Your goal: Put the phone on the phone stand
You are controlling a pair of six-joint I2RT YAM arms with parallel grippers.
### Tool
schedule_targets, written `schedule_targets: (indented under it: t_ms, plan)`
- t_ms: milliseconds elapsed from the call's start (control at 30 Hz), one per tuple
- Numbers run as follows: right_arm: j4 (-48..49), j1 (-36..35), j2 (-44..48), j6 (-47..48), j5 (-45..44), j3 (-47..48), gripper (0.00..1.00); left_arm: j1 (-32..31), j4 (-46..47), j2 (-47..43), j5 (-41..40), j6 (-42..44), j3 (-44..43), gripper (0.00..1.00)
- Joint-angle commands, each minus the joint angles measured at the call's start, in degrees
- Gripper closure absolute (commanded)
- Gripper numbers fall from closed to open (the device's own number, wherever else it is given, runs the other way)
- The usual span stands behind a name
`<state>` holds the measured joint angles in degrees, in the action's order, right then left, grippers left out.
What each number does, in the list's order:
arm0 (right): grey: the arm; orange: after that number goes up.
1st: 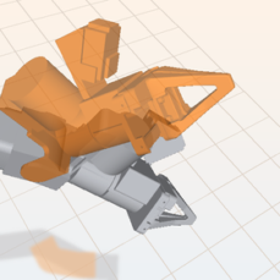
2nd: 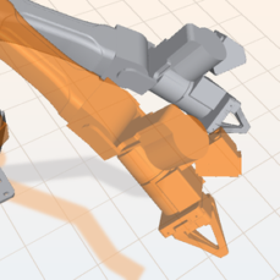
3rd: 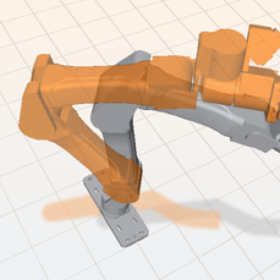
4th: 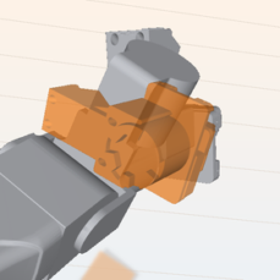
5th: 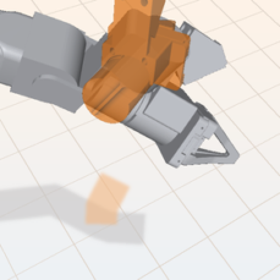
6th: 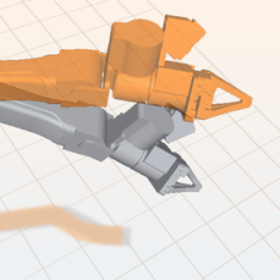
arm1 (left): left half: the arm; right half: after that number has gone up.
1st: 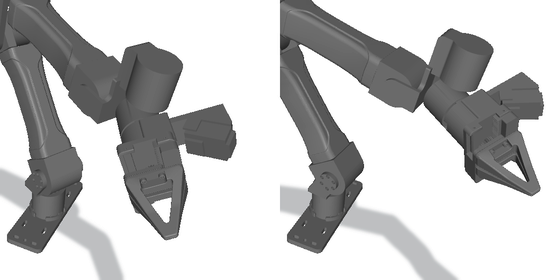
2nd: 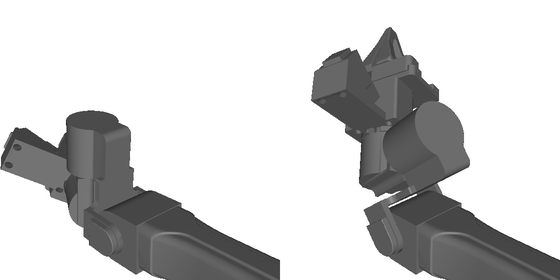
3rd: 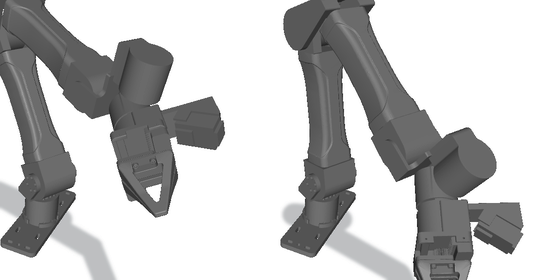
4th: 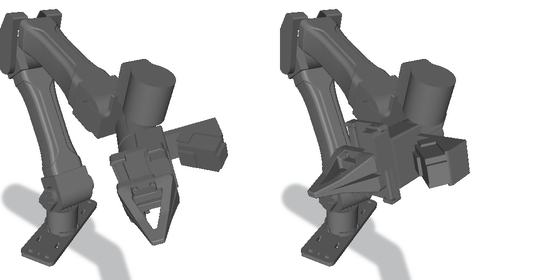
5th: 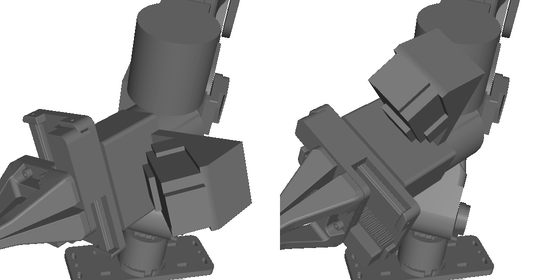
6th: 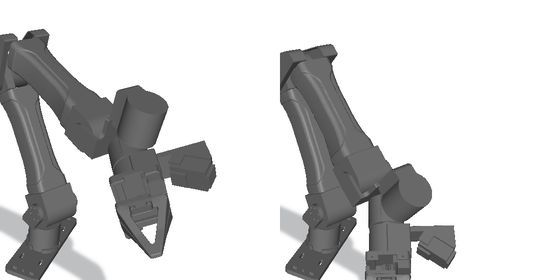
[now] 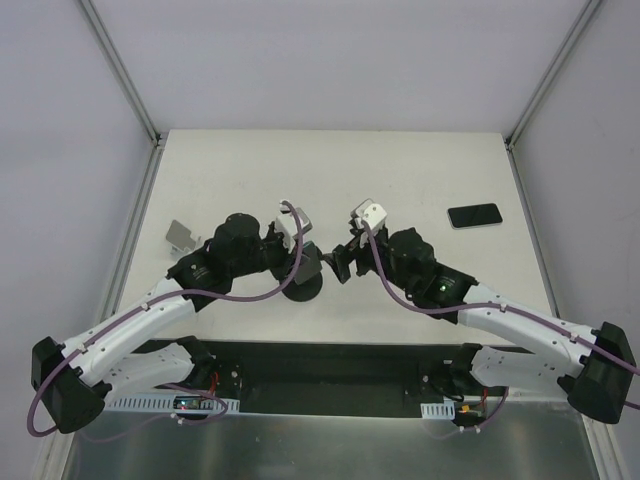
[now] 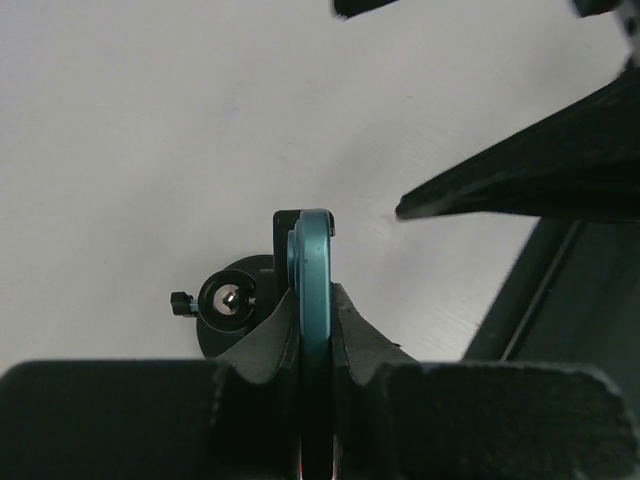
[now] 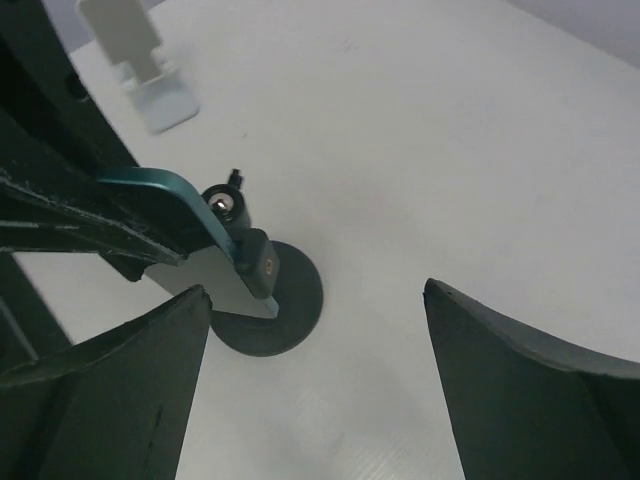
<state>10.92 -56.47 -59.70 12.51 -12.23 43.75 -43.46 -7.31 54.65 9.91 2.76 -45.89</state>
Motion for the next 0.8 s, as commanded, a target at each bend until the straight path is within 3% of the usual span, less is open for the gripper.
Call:
schedule_targets:
  t_ms: [0, 133, 267, 300, 367, 533, 700, 767]
  plan:
    - [-4.2, 1.5, 0.6, 3.7, 19.5, 0.6, 0.1, -0.2, -2.0, -0.8, 19.3, 3.6, -5.0, 1.0]
    - [-4.0, 2.4, 1.5, 4.3, 25.8, 0.0, 0.08, -0.2, -5.2, 2.0, 21.8, 4.9, -7.4, 1.0]
    - [-5.2, 2.5, 1.1, 2.1, 21.3, 1.6, 0.06, -0.2, -6.0, 4.1, 19.4, 3.5, -10.3, 1.0]
    - [-5.7, 2.2, 0.9, 0.2, 20.0, 2.3, 0.03, -0.2, -6.1, 5.0, 18.6, 2.7, -11.0, 0.83]
    - [-7.2, 1.4, 0.9, -1.6, 14.3, 4.4, 0.03, -0.2, -6.4, 5.6, 17.2, 0.3, -13.3, 0.62]
    - [-14.3, -5.4, 2.5, -5.8, -5.1, 8.2, 0.03, -0.1, -9.3, 4.2, 10.3, -2.7, -18.3, 0.26]
    - [-16.5, -12.6, 2.9, -8.6, -10.4, 6.4, 0.04, -0.1, -11.3, -2.3, 2.9, -2.6, -20.6, 0.15]
    - [-14.7, -15.3, 1.6, -7.0, -13.3, 6.4, 0.04, 0.0, -11.5, -3.4, -4.9, -4.9, -22.0, 0.11]
